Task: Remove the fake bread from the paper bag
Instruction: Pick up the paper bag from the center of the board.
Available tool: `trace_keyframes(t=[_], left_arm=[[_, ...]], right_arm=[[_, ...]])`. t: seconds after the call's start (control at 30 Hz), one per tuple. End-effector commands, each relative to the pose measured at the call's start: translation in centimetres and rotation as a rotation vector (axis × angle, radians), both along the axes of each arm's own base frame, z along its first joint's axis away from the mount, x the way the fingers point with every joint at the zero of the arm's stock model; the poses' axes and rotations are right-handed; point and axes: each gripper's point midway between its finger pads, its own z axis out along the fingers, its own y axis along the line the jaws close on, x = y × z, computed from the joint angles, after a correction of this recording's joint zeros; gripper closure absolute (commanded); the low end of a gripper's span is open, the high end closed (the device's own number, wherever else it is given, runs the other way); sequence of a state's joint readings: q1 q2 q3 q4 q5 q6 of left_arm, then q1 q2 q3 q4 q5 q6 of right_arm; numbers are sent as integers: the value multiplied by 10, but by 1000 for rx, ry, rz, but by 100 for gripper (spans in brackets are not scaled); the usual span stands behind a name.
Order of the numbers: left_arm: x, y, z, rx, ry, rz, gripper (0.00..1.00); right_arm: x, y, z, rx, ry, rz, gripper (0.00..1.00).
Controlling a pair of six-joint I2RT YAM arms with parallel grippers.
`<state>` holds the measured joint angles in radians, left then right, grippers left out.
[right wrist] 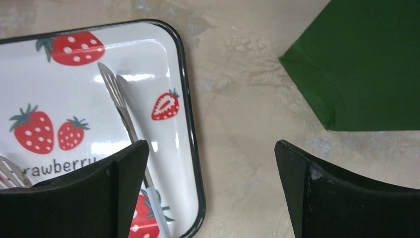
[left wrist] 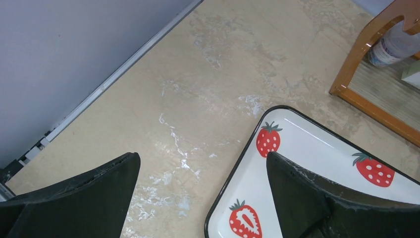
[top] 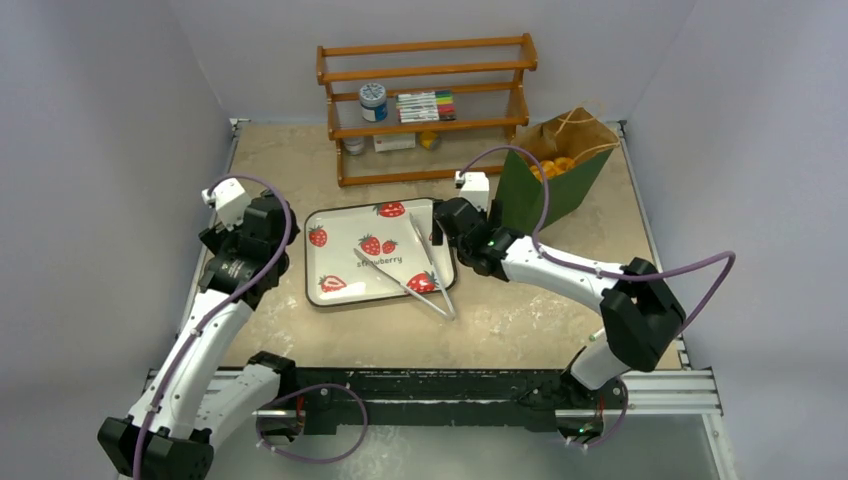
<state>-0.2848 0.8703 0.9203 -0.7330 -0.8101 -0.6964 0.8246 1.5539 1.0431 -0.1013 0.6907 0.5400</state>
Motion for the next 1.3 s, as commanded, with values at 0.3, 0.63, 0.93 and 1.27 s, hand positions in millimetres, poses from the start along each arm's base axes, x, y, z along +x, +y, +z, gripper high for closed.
trace_keyframes(t=[0.3, 0.63, 0.93, 1.27], left_arm=[[37, -22, -3, -13, -28, -77, 0], [87, -79, 25, -45, -99, -280, 0], [158, -190, 69, -16, -128, -582, 0], [218, -300, 88, -119, -201, -874, 0]], right_arm=[[-18, 28, 13, 12, 0, 292, 8], [-22, 24, 1, 7, 27, 283, 10], [-37, 2, 12, 102, 1, 166, 11], [-84, -73, -18, 221, 80, -270, 10]])
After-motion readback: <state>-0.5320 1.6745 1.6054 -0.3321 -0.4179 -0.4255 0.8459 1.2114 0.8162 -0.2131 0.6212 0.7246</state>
